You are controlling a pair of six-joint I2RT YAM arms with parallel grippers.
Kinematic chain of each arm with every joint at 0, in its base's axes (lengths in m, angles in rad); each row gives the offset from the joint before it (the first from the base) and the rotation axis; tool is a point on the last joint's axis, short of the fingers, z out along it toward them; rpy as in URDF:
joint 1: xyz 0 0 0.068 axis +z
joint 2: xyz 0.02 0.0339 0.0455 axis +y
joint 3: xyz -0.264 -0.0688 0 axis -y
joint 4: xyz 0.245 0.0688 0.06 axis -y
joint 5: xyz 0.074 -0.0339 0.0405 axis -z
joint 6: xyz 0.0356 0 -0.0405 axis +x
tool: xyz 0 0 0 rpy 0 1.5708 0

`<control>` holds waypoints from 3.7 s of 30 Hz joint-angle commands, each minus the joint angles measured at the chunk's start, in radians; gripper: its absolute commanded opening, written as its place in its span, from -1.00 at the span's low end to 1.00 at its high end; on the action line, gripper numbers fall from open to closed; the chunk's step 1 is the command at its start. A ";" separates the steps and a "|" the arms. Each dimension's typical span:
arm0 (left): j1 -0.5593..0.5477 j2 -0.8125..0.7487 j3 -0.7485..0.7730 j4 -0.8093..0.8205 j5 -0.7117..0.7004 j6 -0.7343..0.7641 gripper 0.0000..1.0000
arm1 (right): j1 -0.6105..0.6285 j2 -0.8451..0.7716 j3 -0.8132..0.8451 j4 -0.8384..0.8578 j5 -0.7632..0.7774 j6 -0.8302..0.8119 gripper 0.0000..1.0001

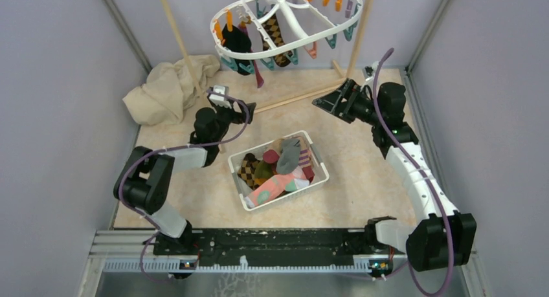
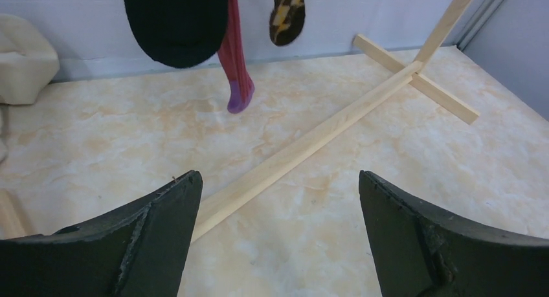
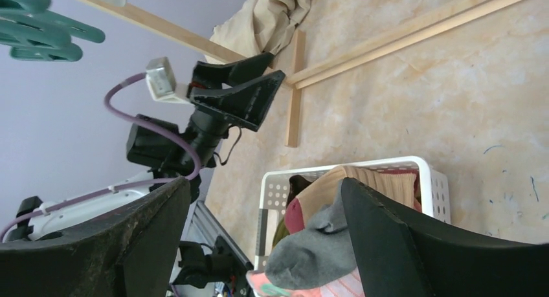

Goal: Remove the socks clipped to the hanger
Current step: Adjust the hanger on the clothesline, then remove the sock from the hanger.

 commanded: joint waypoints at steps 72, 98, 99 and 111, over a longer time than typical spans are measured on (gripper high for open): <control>-0.206 -0.723 -0.058 -0.666 -0.256 0.080 0.82 | -0.120 0.575 0.908 0.190 0.294 0.306 -0.05; -0.193 -0.387 -0.080 -0.205 -0.189 0.154 0.96 | -0.266 0.075 0.344 0.146 0.094 0.146 0.60; -0.193 -0.371 -0.071 -0.194 -0.190 0.152 0.96 | -0.266 0.061 0.333 0.137 0.077 0.138 0.60; -0.153 -0.168 0.066 -0.089 -0.122 0.163 0.98 | -0.263 -0.005 0.252 0.094 -0.041 0.102 0.57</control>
